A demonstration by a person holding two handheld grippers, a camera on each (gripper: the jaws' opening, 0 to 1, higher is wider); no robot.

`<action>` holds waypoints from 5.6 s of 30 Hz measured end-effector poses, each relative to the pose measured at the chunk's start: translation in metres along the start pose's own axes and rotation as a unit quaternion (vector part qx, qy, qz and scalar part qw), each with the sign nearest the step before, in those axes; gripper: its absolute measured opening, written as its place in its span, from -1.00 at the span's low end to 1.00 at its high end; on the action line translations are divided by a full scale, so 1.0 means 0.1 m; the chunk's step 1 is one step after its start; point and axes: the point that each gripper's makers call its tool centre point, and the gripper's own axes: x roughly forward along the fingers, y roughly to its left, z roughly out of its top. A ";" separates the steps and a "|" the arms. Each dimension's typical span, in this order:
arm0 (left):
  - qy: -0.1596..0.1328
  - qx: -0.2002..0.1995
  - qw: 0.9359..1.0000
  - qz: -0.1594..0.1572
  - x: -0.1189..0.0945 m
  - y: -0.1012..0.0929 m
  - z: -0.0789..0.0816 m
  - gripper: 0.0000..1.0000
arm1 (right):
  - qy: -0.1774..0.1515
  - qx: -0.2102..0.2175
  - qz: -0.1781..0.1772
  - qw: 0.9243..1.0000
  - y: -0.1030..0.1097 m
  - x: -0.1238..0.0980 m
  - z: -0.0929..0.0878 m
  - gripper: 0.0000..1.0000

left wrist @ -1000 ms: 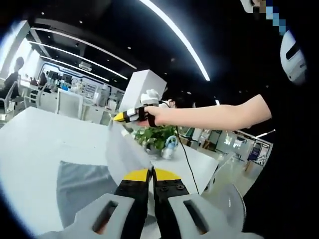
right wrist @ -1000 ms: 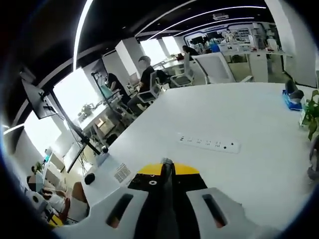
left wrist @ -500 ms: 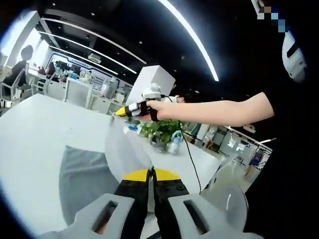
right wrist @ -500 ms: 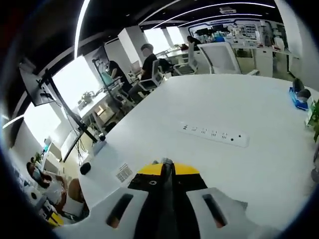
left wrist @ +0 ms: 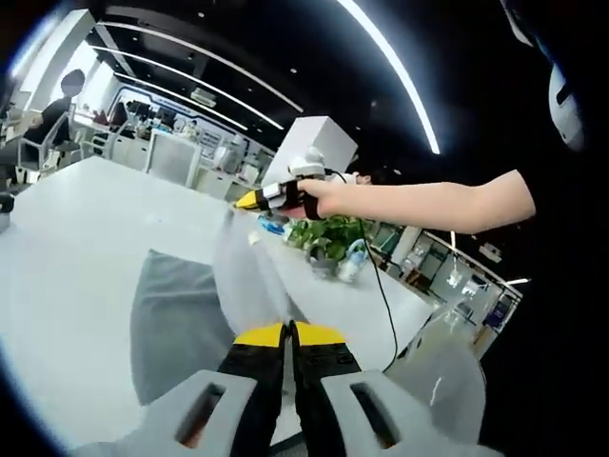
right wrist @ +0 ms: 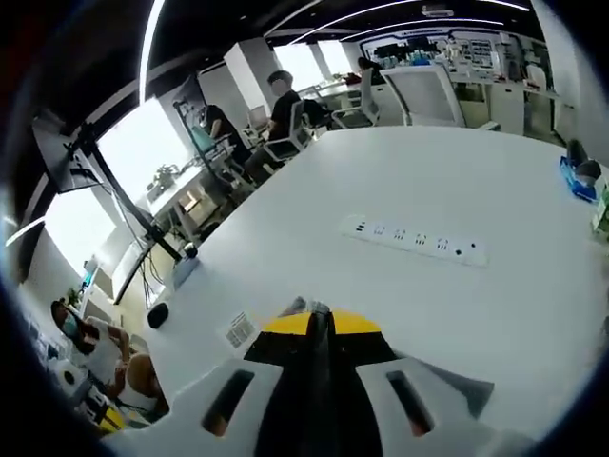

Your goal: Fold the towel on the table until its edges align and the towel forms a compact rectangular stack.

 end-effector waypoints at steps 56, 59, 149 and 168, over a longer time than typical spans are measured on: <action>0.075 -0.049 0.988 0.123 -0.20 1.13 -0.76 -0.95 | 0.039 0.125 0.038 0.991 0.20 1.45 -0.55 -0.94; 0.076 -0.050 0.987 0.131 -0.20 1.17 -0.78 -0.95 | 0.033 0.134 0.045 0.989 0.21 1.50 -0.53 -0.93; 0.331 0.432 0.835 -0.077 1.40 0.26 -1.46 -0.99 | 0.244 -0.408 -0.134 0.869 -1.13 -0.06 -1.84 -1.00; 0.363 0.425 0.828 -0.042 1.35 0.35 -1.42 -0.99 | 0.291 -0.324 -0.170 0.884 -1.19 -0.15 -1.91 -1.00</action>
